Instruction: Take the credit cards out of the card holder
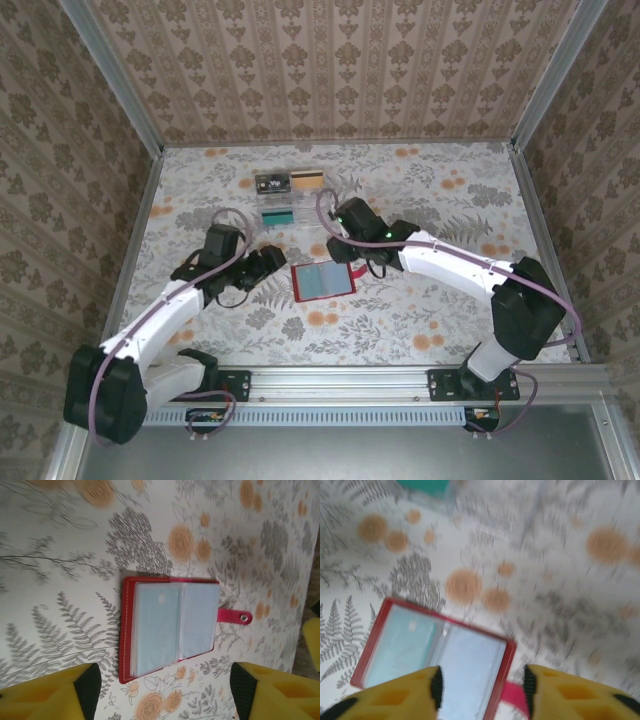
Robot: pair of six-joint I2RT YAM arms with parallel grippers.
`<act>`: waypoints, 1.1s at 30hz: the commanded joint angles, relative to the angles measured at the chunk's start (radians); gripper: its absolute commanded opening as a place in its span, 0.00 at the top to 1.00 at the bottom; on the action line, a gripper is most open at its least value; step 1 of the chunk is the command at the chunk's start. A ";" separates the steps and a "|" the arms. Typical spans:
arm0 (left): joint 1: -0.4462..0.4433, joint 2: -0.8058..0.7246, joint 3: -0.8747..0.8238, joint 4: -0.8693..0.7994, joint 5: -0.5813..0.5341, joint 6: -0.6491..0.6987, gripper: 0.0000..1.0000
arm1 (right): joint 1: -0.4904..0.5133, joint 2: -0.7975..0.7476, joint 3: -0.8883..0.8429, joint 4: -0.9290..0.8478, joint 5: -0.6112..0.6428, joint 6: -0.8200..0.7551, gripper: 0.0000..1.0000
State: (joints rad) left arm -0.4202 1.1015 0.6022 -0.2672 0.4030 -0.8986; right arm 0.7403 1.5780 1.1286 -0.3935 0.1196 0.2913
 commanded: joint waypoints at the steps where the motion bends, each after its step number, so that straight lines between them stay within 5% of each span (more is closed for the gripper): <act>1: -0.063 0.054 -0.019 0.125 -0.002 -0.057 0.33 | -0.010 -0.037 -0.080 0.007 -0.113 0.169 0.59; 12: -0.129 0.228 -0.022 0.244 0.010 -0.065 0.58 | -0.016 0.079 -0.174 0.092 -0.152 0.234 0.66; 33: -0.148 0.391 0.012 0.275 0.028 -0.042 0.63 | -0.018 0.165 -0.188 0.102 -0.127 0.252 0.72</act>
State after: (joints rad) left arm -0.5579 1.4738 0.5838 -0.0017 0.4171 -0.9646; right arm 0.7292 1.7309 0.9592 -0.2939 -0.0097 0.5274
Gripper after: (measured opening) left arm 0.372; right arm 0.278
